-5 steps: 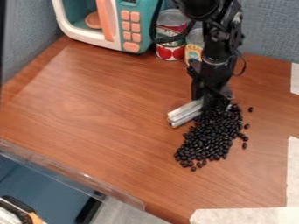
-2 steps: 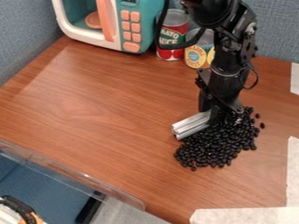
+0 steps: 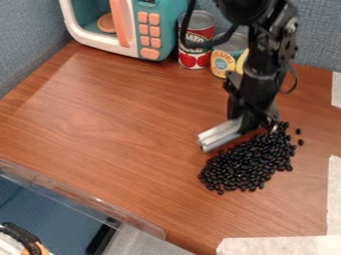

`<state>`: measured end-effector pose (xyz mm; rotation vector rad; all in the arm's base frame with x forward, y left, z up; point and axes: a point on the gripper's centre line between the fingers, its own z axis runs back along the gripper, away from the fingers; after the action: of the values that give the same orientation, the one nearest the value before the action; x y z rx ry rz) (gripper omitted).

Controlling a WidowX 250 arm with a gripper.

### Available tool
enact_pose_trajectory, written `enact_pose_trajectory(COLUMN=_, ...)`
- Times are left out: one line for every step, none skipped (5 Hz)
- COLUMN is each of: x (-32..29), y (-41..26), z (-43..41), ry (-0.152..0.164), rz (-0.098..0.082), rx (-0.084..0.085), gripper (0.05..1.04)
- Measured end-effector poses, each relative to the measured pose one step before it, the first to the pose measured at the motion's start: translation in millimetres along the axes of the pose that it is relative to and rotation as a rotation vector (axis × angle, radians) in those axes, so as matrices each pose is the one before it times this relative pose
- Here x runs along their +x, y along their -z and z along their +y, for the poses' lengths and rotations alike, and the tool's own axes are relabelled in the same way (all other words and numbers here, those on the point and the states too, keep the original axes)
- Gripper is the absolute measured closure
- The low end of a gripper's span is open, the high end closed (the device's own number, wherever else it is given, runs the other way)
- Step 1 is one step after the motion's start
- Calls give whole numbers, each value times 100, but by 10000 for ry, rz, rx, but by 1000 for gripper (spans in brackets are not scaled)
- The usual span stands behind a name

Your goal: Sweep into pile

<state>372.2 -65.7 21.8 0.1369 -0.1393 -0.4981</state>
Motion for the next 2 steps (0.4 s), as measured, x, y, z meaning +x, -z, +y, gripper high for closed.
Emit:
enact_pose_trajectory(x=-625, y=-176, z=2475, ry=-721, rz=87, rx=-105, gripper=733)
enact_pose_trajectory(x=-1000, y=-2170, z=2462, ry=-980, rz=-329, rx=-76, gripper=733)
